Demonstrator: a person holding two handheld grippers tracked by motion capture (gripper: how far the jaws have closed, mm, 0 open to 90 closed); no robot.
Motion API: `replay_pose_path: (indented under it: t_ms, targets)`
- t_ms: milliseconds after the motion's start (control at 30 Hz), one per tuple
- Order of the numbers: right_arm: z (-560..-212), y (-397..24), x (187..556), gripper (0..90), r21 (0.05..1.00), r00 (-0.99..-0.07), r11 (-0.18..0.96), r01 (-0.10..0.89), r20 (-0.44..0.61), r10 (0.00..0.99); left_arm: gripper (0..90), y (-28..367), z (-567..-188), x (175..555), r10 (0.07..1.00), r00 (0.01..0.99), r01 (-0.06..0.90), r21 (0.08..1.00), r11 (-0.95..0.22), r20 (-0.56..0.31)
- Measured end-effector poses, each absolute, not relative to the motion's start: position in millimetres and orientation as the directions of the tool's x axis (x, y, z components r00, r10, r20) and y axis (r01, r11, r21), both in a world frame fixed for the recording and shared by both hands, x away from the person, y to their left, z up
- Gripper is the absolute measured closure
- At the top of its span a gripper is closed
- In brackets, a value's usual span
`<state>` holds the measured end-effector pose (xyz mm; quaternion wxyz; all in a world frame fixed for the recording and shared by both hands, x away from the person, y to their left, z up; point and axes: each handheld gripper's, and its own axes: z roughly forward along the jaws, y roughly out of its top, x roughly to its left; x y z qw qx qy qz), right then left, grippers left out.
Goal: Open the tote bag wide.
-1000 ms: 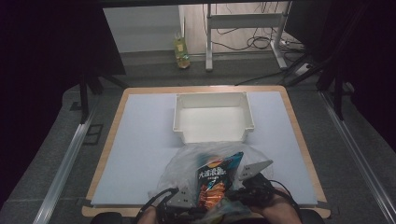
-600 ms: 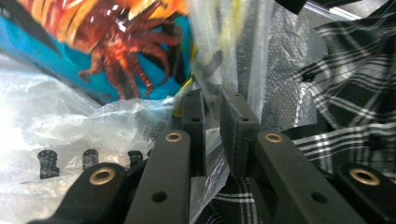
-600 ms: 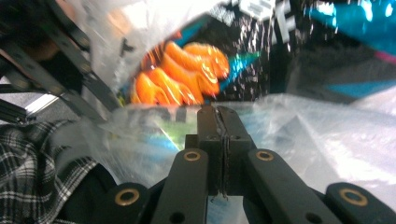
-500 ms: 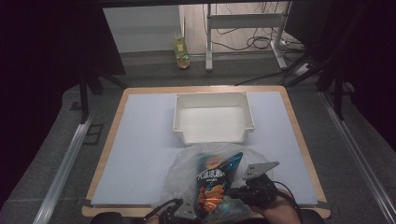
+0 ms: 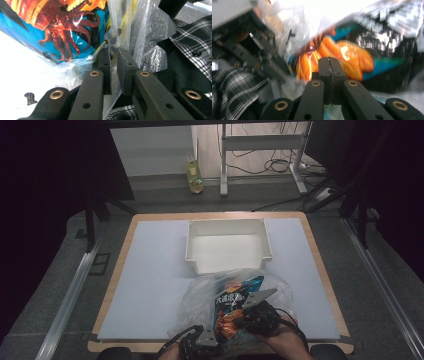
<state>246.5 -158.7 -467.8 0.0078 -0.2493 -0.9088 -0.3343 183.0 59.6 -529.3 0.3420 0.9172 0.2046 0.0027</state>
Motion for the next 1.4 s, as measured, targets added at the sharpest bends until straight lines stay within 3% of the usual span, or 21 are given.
replay_pose_path:
  t_ms: [533, 633, 733, 833, 933, 1100, 1400]
  targets:
    - [-472, -242, 218, 89.4, 0.56, -0.78, 0.609, 0.561, 0.111, 0.616, 79.3, 59, -534, 172, 0.338, 0.924, 0.366, 0.66, -0.656, -0.176]
    - [-475, -252, 220, 89.3, 0.566, -0.76, 0.575, 0.591, 0.151, 0.633, 79.3, 58, -534, 173, 0.342, 0.924, 0.366, 0.665, -0.651, -0.174]
    - [-455, -252, 221, 89.3, 0.631, -0.773, 0.531, 0.566, 0.18, 0.609, 79.2, 56, -534, 173, 0.344, 0.923, 0.367, 0.666, -0.649, -0.172]
    - [-433, -240, 228, 89.3, 0.696, -0.793, 0.51, 0.505, 0.141, 0.593, 79.2, 55, -534, 173, 0.345, 0.923, 0.367, 0.66, -0.656, -0.17]
    - [-433, -220, 244, 89.2, 0.708, -0.801, 0.517, 0.48, 0.113, 0.588, 79.2, 55, -533, 173, 0.345, 0.924, 0.364, 0.664, -0.653, -0.166]
    - [-465, -207, 259, 89.3, 0.617, -0.793, 0.598, 0.511, 0.07, 0.605, 79.2, 57, -535, 172, 0.351, 0.92, 0.372, 0.665, -0.647, -0.173]
    - [-493, -245, 228, 89.4, 0.502, -0.763, 0.64, 0.582, 0.065, 0.643, 77.7, 58, -538, 171, 0.354, 0.913, 0.395, 0.662, -0.637, -0.204]
